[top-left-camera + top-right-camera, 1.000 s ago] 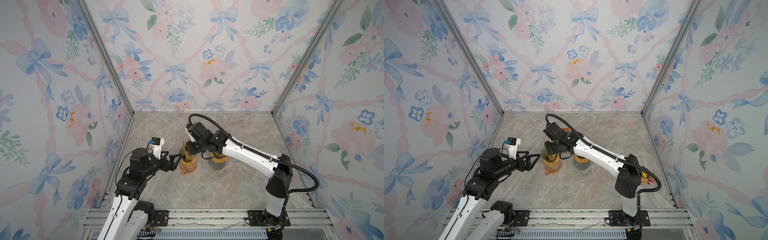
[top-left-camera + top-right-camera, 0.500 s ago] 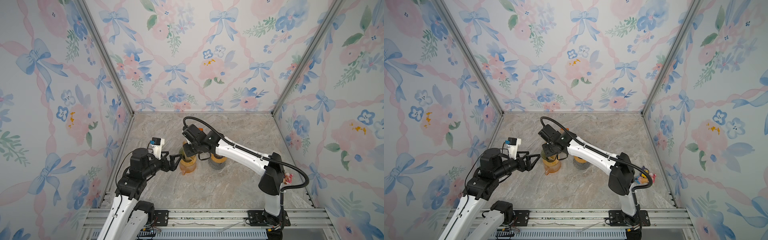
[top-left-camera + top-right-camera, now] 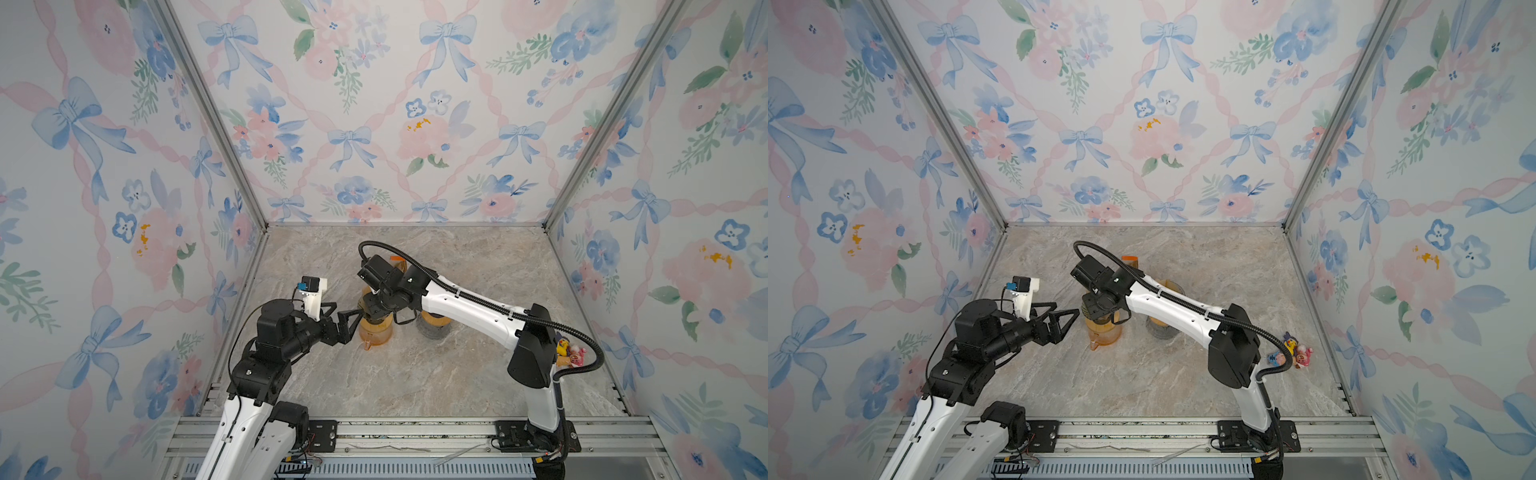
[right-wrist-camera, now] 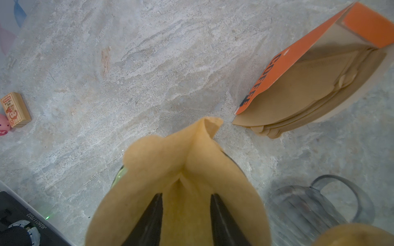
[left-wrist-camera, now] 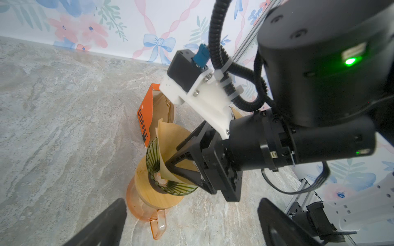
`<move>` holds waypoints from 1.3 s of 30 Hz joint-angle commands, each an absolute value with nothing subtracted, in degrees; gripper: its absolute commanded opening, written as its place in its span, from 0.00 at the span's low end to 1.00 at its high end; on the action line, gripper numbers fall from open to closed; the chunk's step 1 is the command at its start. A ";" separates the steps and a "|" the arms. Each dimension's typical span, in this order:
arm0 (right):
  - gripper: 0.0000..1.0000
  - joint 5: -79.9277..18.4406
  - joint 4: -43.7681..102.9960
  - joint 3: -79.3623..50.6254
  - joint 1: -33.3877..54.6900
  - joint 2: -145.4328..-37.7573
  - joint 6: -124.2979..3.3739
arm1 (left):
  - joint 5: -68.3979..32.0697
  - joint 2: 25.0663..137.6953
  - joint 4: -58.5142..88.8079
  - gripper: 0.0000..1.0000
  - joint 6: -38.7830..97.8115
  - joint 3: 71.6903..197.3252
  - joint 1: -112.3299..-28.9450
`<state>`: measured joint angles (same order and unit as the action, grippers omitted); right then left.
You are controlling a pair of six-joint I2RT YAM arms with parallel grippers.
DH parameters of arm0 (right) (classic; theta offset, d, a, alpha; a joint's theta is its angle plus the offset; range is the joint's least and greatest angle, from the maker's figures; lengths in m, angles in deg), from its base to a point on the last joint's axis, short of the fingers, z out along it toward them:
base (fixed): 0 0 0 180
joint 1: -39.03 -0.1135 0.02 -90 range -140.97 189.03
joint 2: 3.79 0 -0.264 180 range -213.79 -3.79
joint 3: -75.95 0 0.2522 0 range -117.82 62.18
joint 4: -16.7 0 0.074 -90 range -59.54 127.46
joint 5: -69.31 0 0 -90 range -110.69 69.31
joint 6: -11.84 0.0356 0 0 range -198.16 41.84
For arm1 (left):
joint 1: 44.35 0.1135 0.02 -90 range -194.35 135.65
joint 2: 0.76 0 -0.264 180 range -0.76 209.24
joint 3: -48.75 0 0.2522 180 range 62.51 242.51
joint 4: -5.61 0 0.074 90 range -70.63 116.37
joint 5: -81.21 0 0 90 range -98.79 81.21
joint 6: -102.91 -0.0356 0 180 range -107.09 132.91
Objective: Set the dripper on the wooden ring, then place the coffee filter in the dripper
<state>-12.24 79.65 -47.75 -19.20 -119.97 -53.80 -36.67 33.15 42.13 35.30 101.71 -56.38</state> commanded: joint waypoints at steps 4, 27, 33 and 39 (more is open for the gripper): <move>0.41 -10.70 81.82 -50.18 -19.53 -122.33 -54.88 | -36.57 32.66 41.37 0.98 35.41 101.15 -56.69; 0.36 -10.01 81.31 -50.16 -19.46 -116.50 -55.58 | -36.21 32.42 41.38 0.98 35.23 101.18 -56.67; 0.36 -10.13 80.90 -50.61 -19.49 -117.46 -55.32 | -36.13 32.29 41.39 0.98 35.14 101.17 -56.69; 0.37 -10.71 81.27 -51.89 -19.44 -120.54 -55.40 | -36.12 32.42 41.42 0.98 35.14 101.17 -56.74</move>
